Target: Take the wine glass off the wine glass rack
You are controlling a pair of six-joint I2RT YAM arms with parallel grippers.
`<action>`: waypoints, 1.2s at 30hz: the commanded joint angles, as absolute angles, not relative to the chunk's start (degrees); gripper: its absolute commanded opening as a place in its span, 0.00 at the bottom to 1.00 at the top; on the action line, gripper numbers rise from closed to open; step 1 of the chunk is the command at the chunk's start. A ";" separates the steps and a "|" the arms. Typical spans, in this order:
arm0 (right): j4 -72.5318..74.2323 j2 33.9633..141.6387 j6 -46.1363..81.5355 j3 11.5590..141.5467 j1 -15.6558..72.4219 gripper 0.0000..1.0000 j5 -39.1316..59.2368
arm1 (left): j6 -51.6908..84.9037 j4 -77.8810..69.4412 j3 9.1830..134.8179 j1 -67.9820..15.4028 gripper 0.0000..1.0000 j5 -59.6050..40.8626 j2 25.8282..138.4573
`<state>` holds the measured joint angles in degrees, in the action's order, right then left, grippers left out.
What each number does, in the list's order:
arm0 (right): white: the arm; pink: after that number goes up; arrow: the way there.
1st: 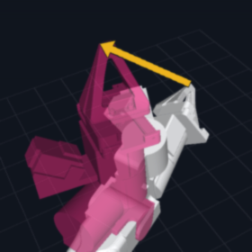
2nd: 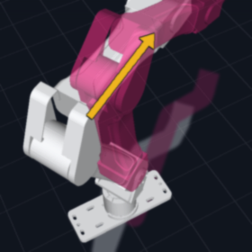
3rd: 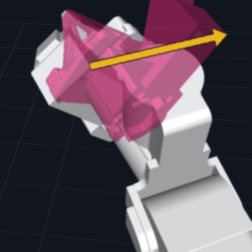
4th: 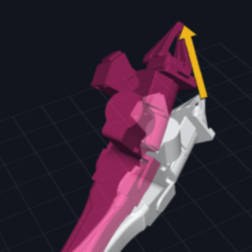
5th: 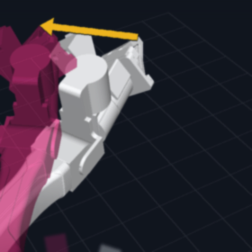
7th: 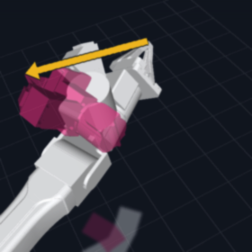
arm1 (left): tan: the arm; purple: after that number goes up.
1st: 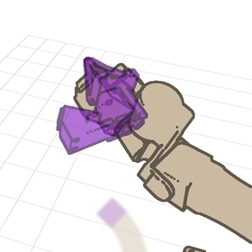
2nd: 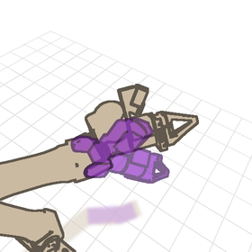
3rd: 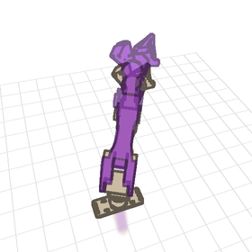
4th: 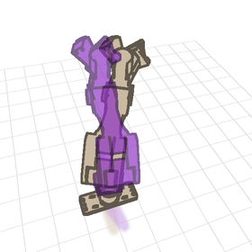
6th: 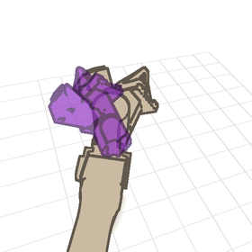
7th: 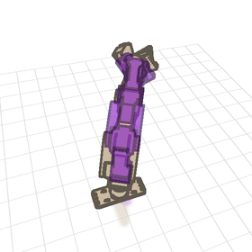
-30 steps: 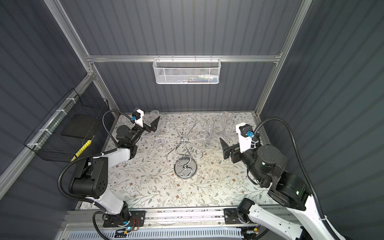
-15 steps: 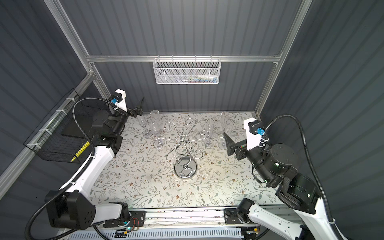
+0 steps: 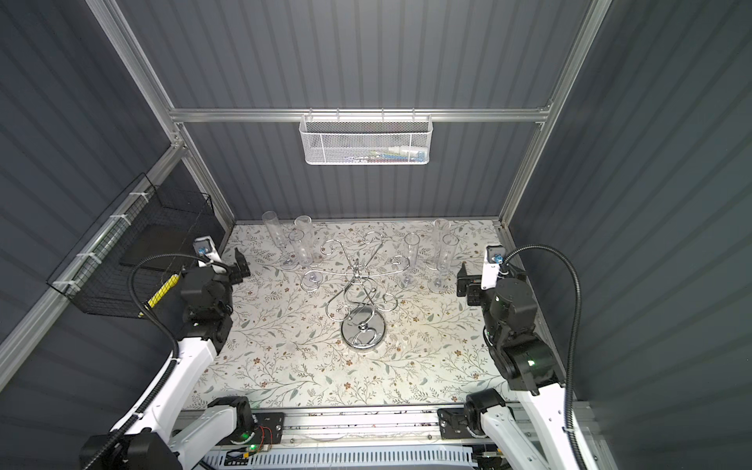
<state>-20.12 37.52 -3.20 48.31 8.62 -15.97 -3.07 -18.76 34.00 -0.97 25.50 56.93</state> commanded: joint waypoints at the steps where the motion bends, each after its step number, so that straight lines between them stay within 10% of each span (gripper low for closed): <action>1: -10.62 39.52 5.07 39.37 -0.42 0.99 -2.99 | 0.40 -21.07 28.49 -0.91 1.00 31.11 56.51; 21: 60.72 85.20 4.06 17.51 -3.61 0.99 -2.95 | 0.57 -62.93 21.16 -0.98 1.00 5.29 98.01; 36: 56.18 83.33 4.31 18.15 -3.60 0.99 -3.10 | -0.40 -51.78 27.22 -3.25 1.00 9.22 98.25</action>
